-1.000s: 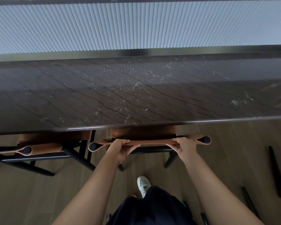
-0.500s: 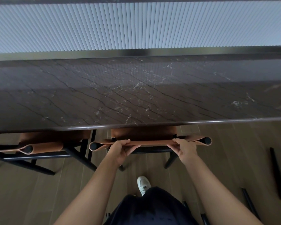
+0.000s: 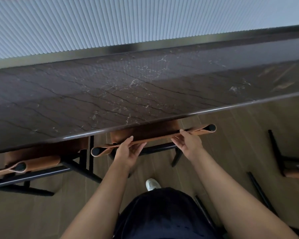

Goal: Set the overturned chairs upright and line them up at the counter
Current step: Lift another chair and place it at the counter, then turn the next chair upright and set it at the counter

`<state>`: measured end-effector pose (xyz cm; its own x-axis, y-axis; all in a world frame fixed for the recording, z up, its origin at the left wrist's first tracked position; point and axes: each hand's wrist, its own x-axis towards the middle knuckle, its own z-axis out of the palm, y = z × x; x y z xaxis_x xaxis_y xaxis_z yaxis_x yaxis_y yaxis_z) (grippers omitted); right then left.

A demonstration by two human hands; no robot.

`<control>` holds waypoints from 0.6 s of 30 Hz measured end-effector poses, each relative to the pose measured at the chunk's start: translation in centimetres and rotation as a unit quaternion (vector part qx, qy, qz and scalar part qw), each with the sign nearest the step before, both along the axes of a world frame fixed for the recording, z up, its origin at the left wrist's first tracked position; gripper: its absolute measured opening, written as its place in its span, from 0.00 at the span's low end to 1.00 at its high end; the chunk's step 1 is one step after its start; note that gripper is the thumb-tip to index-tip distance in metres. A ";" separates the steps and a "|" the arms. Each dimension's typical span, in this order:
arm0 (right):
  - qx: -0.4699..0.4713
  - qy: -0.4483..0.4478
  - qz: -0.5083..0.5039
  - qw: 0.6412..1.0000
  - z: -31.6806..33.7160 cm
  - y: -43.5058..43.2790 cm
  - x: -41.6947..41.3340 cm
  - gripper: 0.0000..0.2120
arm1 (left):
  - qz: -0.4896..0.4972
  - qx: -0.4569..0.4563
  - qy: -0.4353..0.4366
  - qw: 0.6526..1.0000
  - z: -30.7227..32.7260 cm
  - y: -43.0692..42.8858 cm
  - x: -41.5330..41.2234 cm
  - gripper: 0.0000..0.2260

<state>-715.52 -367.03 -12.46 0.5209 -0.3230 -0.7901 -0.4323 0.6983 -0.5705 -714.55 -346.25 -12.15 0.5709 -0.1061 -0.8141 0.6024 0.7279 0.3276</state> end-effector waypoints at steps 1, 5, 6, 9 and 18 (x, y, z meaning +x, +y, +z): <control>0.002 -0.008 -0.008 1.000 0.2 0.3 -0.4 0.02 | -0.002 -0.013 -0.008 1.000 0.3 0.0 -0.3 0.04; 0.011 -0.048 -0.018 0.999 0.9 1.5 -2.9 0.05 | -0.052 -0.047 -0.030 0.997 1.0 0.3 -1.5 0.05; 0.015 -0.062 -0.020 0.998 1.2 1.8 -3.5 0.05 | -0.070 -0.046 -0.036 0.996 1.1 0.2 -1.7 0.07; 0.028 -0.098 -0.053 0.993 2.1 2.3 -6.1 0.08 | -0.141 -0.041 -0.062 0.987 1.4 -0.1 -2.9 0.12; -0.013 -0.133 -0.137 0.982 5.5 -0.5 -17.1 0.12 | -0.296 -0.100 -0.125 0.942 2.8 -4.4 -7.1 0.15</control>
<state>-732.57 -367.48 -6.93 0.5986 -0.4985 -0.6271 -0.0638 0.7507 -0.6576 -721.68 -350.66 -9.36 0.5348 -0.6027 -0.5923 0.8442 0.3509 0.4051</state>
